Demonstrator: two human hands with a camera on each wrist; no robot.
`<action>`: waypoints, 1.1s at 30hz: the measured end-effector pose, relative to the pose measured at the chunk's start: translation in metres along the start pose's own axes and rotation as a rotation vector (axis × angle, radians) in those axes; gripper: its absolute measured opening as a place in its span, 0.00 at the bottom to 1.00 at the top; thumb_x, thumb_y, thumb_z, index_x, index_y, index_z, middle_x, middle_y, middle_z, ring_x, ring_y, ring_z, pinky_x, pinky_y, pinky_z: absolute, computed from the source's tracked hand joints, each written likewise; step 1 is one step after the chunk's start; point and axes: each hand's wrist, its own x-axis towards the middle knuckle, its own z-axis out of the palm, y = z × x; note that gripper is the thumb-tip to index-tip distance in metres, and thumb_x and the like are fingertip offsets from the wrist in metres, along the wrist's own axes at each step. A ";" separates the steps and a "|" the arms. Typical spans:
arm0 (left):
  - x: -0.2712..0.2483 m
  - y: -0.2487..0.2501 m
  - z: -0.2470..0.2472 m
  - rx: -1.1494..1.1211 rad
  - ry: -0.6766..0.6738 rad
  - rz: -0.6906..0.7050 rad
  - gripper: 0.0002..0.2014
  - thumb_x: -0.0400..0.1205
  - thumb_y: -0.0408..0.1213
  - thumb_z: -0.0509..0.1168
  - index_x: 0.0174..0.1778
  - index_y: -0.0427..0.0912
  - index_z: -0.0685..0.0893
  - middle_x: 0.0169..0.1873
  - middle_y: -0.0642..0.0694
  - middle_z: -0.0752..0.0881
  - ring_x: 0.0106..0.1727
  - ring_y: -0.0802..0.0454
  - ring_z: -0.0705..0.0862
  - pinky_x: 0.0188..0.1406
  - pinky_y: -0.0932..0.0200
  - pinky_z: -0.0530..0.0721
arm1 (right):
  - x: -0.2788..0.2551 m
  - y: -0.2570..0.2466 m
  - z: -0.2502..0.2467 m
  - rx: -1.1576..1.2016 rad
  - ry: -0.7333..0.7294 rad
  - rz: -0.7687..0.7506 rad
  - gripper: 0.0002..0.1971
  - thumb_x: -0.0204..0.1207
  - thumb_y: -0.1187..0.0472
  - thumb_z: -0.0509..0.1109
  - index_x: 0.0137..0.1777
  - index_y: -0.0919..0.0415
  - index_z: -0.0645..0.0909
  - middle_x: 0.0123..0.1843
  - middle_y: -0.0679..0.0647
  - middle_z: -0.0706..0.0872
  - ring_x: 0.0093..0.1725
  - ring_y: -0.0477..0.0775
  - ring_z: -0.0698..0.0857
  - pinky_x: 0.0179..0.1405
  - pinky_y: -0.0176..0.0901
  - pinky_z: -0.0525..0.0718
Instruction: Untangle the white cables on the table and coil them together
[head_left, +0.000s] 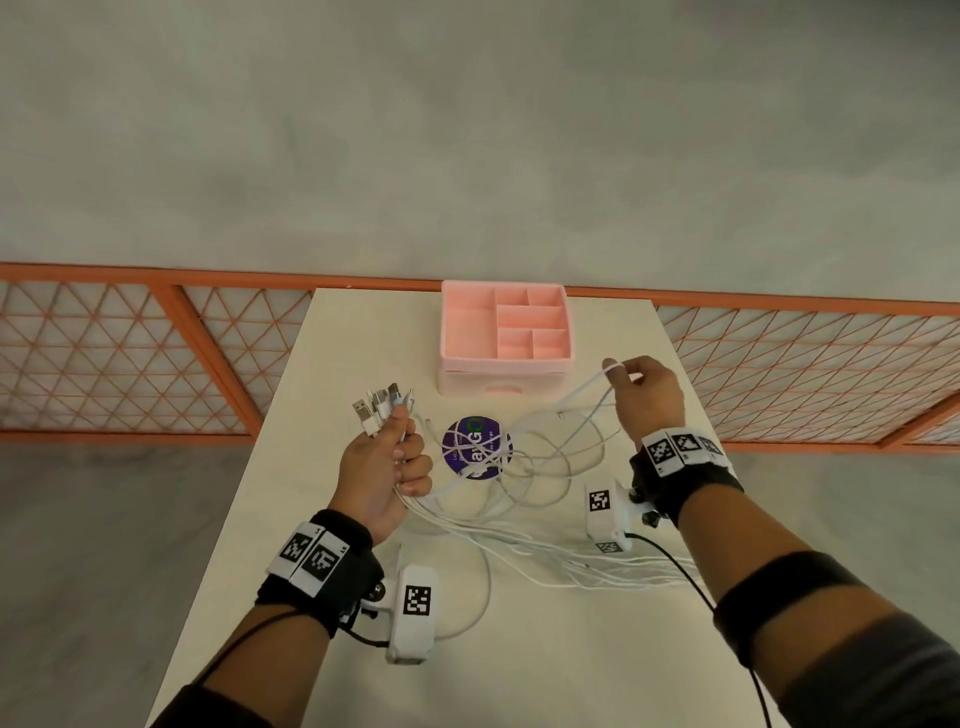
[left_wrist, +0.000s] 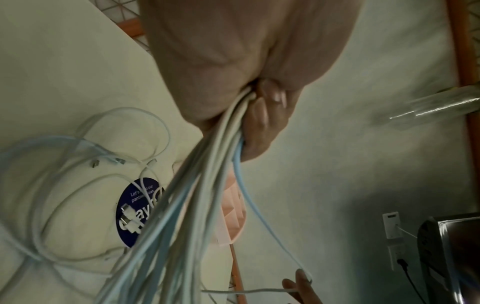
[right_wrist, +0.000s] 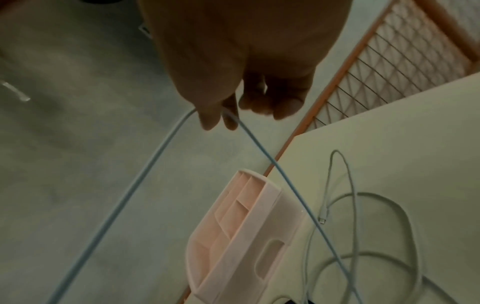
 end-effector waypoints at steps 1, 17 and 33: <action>0.001 0.000 0.001 0.008 0.008 0.002 0.16 0.86 0.50 0.62 0.36 0.46 0.75 0.21 0.54 0.63 0.18 0.60 0.59 0.15 0.67 0.59 | -0.003 0.000 -0.001 0.077 -0.064 0.052 0.16 0.81 0.48 0.69 0.48 0.62 0.84 0.33 0.58 0.85 0.30 0.58 0.81 0.36 0.48 0.83; 0.004 -0.009 0.058 0.354 -0.124 0.185 0.08 0.87 0.41 0.65 0.48 0.41 0.85 0.41 0.43 0.90 0.21 0.56 0.64 0.20 0.62 0.64 | -0.078 -0.069 0.006 0.306 -0.954 -0.253 0.14 0.79 0.67 0.73 0.35 0.77 0.82 0.28 0.62 0.84 0.30 0.52 0.83 0.35 0.38 0.80; 0.011 -0.037 0.014 0.258 -0.048 0.048 0.04 0.85 0.32 0.67 0.43 0.40 0.82 0.35 0.45 0.83 0.19 0.58 0.63 0.17 0.65 0.64 | -0.033 -0.114 -0.044 1.000 -0.188 -0.204 0.11 0.83 0.72 0.60 0.54 0.66 0.85 0.20 0.48 0.66 0.18 0.47 0.63 0.23 0.40 0.74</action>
